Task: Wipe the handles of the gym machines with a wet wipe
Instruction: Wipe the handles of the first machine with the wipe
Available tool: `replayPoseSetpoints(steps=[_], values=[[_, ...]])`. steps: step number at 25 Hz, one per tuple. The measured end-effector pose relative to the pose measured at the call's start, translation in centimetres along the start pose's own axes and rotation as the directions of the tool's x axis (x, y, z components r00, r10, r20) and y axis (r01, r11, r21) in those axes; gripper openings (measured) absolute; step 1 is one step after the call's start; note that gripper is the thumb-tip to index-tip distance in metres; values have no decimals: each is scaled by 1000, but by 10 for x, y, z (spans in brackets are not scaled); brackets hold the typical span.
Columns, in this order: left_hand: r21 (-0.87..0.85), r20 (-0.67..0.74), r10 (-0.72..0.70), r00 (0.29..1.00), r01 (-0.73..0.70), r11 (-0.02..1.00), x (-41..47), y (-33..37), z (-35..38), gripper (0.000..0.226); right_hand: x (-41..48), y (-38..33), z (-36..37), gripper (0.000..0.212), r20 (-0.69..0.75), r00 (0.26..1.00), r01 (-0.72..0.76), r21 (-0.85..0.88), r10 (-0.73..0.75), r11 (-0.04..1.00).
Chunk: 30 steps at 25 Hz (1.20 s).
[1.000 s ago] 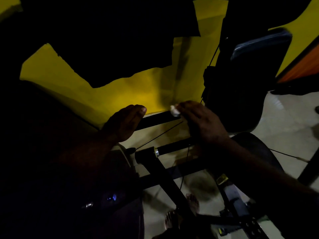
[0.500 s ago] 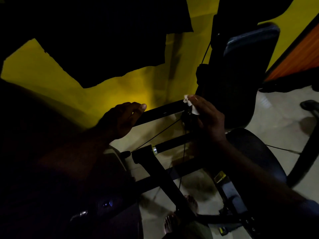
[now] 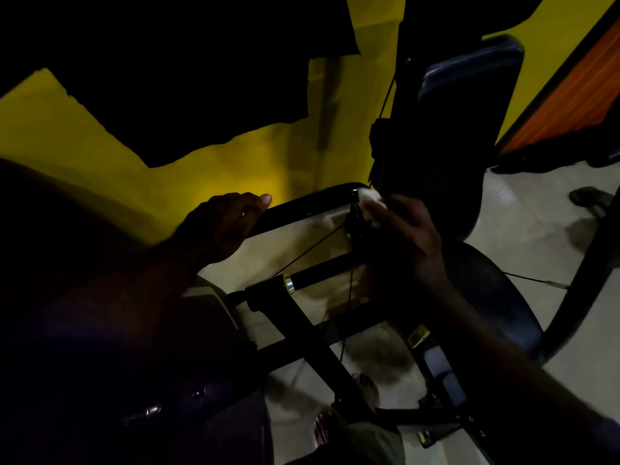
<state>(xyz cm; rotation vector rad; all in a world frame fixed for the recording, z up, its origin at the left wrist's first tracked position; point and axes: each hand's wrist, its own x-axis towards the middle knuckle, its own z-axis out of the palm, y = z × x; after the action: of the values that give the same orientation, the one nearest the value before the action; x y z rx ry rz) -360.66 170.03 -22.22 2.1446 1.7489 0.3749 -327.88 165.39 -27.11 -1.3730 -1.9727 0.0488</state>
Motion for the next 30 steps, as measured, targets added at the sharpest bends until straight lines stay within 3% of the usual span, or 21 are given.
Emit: replayPoseSetpoints(steps=[2, 4, 6, 8, 9, 11, 13, 14, 17, 19, 21, 25, 27, 30], values=[[-6, -9, -14, 1000, 14, 1000, 1, 2, 2, 43, 24, 0, 2, 45, 8, 996, 82, 140, -84, 987], [31, -30, 12, 999, -11, 999, 2, -1, 3, 49, 5, 9, 16, 52, 49, 980, 190, 76, -194, 979], [17, -26, 6, 1000, -5, 1000, 2, -5, 5, 46, -42, 19, 31, 60, 236, 964, 110, 55, -120, 992], [-1, -15, 14, 1000, -14, 1000, 3, -6, 7, 46, -69, 15, 30, 63, 317, 948, -14, 118, -24, 993], [1, -5, 17, 1000, -17, 1000, 3, -4, 5, 50, -72, 10, 28, 63, 323, 946, -62, 149, 11, 987], [-12, 33, 31, 999, -30, 999, 3, -5, 2, 62, -48, -2, 19, 58, 169, 983, -97, 167, 68, 981], [14, 68, 70, 995, -71, 997, 6, -3, 2, 73, -8, -9, 10, 48, -37, 999, 0, 98, 4, 995], [29, 68, 74, 995, -76, 997, 5, -2, 1, 72, 7, -7, 10, 42, -64, 996, 73, 63, -69, 995], [58, 8, -2, 1000, 1, 998, 2, 1, 0, 52, -3, 9, 32, 42, 103, 961, 254, 46, -258, 966], [48, -11, -15, 1000, 15, 999, 3, 0, 3, 50, -44, 12, 48, 50, 205, 965, 148, 80, -161, 986], [33, -30, -16, 999, 17, 999, 3, 1, 3, 48, -65, 7, 44, 54, 207, 974, 74, 101, -93, 992], [26, -26, 14, 1000, -13, 1000, 2, 0, 2, 63, -5, 1, 21, 35, 35, 986, 161, 43, -163, 986], [25, -25, -12, 1000, 13, 1000, 1, 3, 1, 62, 14, 3, 14, 28, 49, 985, 162, 104, -167, 981], [34, -3, -68, 998, 68, 997, 4, 6, 0, 55, -24, 14, 34, 49, 195, 957, 205, 71, -215, 976]])
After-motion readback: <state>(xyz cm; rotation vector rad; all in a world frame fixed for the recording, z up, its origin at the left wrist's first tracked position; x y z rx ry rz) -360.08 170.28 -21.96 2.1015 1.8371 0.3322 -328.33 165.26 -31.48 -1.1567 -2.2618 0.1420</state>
